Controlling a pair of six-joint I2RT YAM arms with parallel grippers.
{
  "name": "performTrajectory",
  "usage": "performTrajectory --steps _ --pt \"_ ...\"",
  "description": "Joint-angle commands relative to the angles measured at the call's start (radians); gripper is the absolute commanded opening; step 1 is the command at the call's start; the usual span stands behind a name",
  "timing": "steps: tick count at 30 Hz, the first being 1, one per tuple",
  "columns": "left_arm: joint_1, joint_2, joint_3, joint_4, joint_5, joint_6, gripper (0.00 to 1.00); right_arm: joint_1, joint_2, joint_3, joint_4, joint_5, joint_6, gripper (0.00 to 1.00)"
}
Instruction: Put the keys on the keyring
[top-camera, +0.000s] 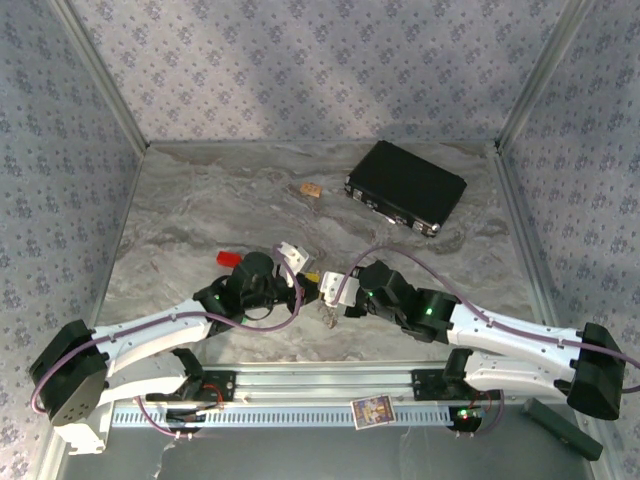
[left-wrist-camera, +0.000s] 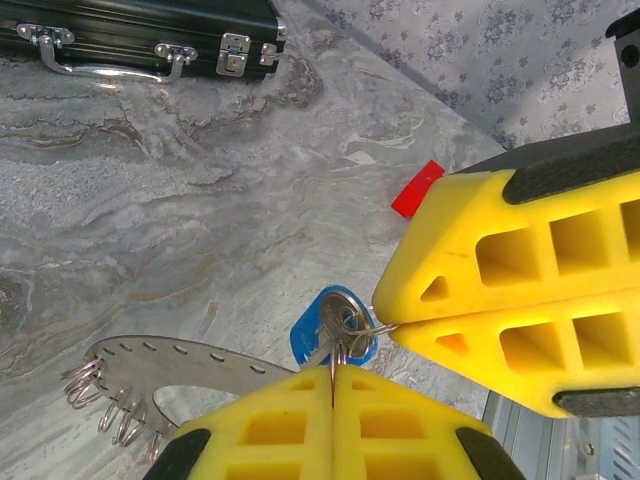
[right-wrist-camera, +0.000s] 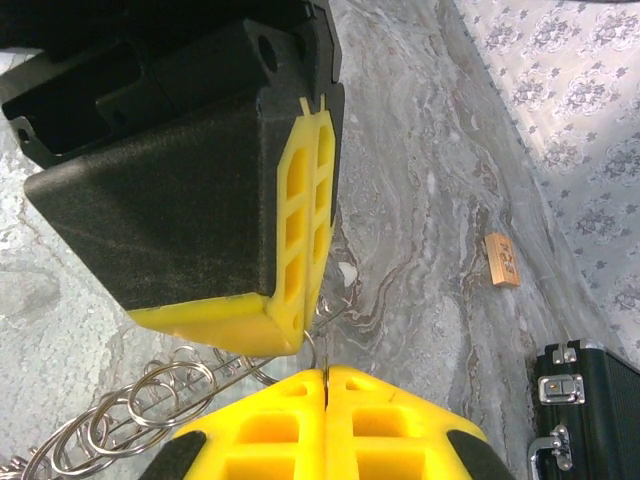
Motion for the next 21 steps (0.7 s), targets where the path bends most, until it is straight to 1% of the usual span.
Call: performTrajectory --steps 1,11,21 --pt "-0.001 0.004 0.039 0.04 -0.003 -0.002 0.0 0.008 -0.004 0.008 -0.028 0.0 -0.009 0.0" --pt "-0.001 0.004 0.039 0.044 -0.005 -0.004 0.0 0.011 0.003 0.007 -0.04 -0.029 -0.008 0.0" --pt "-0.001 0.004 0.038 0.045 -0.003 -0.003 0.0 0.013 0.013 0.009 -0.042 -0.031 -0.005 0.0"
